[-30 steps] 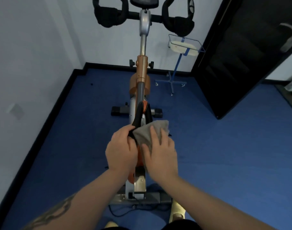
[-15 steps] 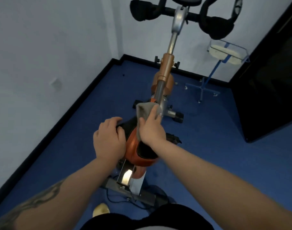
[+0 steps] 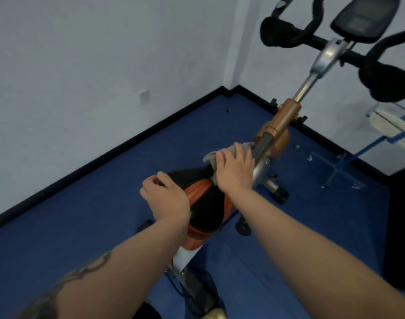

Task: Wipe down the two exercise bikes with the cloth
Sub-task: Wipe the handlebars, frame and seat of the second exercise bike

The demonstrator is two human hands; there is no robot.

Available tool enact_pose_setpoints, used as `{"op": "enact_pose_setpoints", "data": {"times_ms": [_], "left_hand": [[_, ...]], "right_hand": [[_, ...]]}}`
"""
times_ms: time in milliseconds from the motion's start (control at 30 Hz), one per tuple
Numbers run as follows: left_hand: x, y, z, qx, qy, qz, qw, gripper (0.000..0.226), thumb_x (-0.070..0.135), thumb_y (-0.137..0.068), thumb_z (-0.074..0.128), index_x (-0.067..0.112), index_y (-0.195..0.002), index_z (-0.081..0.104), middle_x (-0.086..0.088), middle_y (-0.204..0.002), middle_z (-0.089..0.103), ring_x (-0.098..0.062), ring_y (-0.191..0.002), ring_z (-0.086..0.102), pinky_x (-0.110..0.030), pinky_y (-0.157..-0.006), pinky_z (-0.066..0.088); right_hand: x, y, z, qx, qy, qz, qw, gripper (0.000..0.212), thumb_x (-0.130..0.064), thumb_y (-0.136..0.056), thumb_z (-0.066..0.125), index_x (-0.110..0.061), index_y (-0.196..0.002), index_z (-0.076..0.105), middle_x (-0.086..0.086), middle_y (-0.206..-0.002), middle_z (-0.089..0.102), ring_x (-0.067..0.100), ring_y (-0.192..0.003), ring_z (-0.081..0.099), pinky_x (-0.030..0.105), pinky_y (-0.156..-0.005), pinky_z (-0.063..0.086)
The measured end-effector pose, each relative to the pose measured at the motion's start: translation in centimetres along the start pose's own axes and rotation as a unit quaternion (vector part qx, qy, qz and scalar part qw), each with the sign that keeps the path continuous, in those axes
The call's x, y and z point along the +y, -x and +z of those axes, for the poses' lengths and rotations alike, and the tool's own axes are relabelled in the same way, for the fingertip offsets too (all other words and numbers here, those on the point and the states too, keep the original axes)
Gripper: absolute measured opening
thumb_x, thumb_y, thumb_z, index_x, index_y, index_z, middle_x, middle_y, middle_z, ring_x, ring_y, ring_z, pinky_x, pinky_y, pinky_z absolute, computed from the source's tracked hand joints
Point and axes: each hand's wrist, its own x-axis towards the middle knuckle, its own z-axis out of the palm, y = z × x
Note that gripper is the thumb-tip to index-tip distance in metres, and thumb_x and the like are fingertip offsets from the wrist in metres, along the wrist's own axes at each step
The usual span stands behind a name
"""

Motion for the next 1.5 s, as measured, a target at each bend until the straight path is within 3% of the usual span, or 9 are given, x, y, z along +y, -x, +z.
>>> {"op": "enact_pose_setpoints", "data": {"times_ms": [200,333,467,767,933,1033,1167,1333,1500], "left_hand": [[0.6,-0.4,0.1,0.018,-0.057,0.018,0.998,0.040,0.037,-0.105,0.023,0.008,-0.116,0.048,-0.012,-0.116,0.049,-0.021,-0.088,0.049,-0.039,-0.079,0.040],[0.5,-0.4,0.1,0.022,-0.058,0.027,0.998,0.027,0.039,-0.104,0.027,0.018,-0.102,0.043,-0.007,-0.112,0.049,-0.006,-0.072,0.043,-0.036,-0.074,0.038],[0.0,-0.1,-0.3,0.005,0.009,0.021,1.000,0.023,0.043,-0.100,0.043,0.021,-0.106,0.043,-0.002,-0.115,0.047,-0.016,-0.091,0.054,-0.034,-0.079,0.042],[-3.7,2.3,-2.9,-0.237,0.109,-0.042,0.964,0.141,0.041,-0.050,0.095,0.029,-0.151,-0.003,0.002,-0.140,0.041,-0.014,-0.122,0.049,-0.035,-0.101,0.043],[-4.2,1.2,-3.4,-0.277,0.097,-0.030,0.956,0.122,0.039,-0.045,0.095,0.028,-0.136,0.015,0.005,-0.125,0.049,-0.011,-0.112,0.055,-0.036,-0.097,0.049],[-4.0,1.3,-3.5,-0.290,0.098,-0.015,0.952,0.115,0.032,-0.053,0.095,0.026,-0.135,0.014,0.008,-0.122,0.048,-0.007,-0.110,0.054,-0.029,-0.089,0.048],[-3.8,1.2,-3.3,-0.301,0.073,0.066,0.948,0.082,0.018,-0.062,0.091,0.010,-0.128,0.043,0.000,-0.119,0.061,-0.013,-0.114,0.058,-0.037,-0.099,0.049],[-3.3,1.4,-4.0,-0.278,0.035,-0.074,0.957,0.102,0.043,-0.050,0.094,0.021,-0.122,0.026,0.004,-0.110,0.052,-0.017,-0.103,0.059,-0.037,-0.079,0.057],[-3.4,2.0,-3.4,-0.319,0.037,-0.078,0.944,0.043,0.038,-0.068,0.086,0.024,-0.100,0.061,0.003,-0.099,0.070,0.001,-0.072,0.064,-0.015,-0.047,0.048]], "right_hand": [[-0.2,-0.2,-0.3,-0.006,0.059,-0.366,0.929,0.029,-0.034,-0.100,0.040,-0.023,-0.110,0.064,0.002,-0.107,0.066,0.029,-0.105,0.058,0.047,-0.097,0.038],[-0.6,-3.0,-1.3,-0.032,0.213,-0.268,0.939,0.032,-0.033,-0.099,0.032,-0.022,-0.111,0.061,0.005,-0.107,0.065,0.033,-0.098,0.058,0.039,-0.081,0.038],[-3.2,1.7,1.3,-0.020,0.053,-0.347,0.936,0.039,-0.039,-0.102,0.028,-0.027,-0.122,0.059,0.001,-0.121,0.063,0.028,-0.107,0.056,0.041,-0.095,0.035],[-5.0,0.7,0.6,-0.125,0.067,-0.360,0.922,0.040,-0.044,-0.103,0.025,-0.033,-0.131,0.050,-0.003,-0.136,0.053,0.027,-0.117,0.052,0.043,-0.090,0.036],[-5.9,-1.4,-0.4,-0.299,-0.021,-0.378,0.876,0.041,-0.053,-0.101,0.029,-0.042,-0.136,0.046,-0.012,-0.142,0.048,0.017,-0.129,0.045,0.040,-0.100,0.037],[-7.2,-0.5,0.7,-0.251,0.067,-0.346,0.901,0.045,-0.058,-0.099,0.026,-0.038,-0.132,0.049,-0.006,-0.138,0.050,0.023,-0.123,0.048,0.043,-0.093,0.039],[-6.7,0.9,0.4,-0.233,0.066,-0.528,0.814,0.041,-0.061,-0.093,0.032,-0.043,-0.121,0.056,-0.016,-0.136,0.045,0.018,-0.123,0.040,0.042,-0.090,0.037],[-11.0,-0.4,1.1,-0.305,0.095,-0.300,0.899,0.025,-0.052,-0.090,0.044,-0.037,-0.088,0.064,-0.012,-0.096,0.060,0.018,-0.096,0.057,0.035,-0.073,0.040],[-8.9,1.4,2.0,-0.223,0.119,-0.583,0.772,0.032,-0.057,-0.081,0.043,-0.038,-0.084,0.068,-0.012,-0.106,0.058,0.018,-0.101,0.049,0.036,-0.079,0.038]]}}
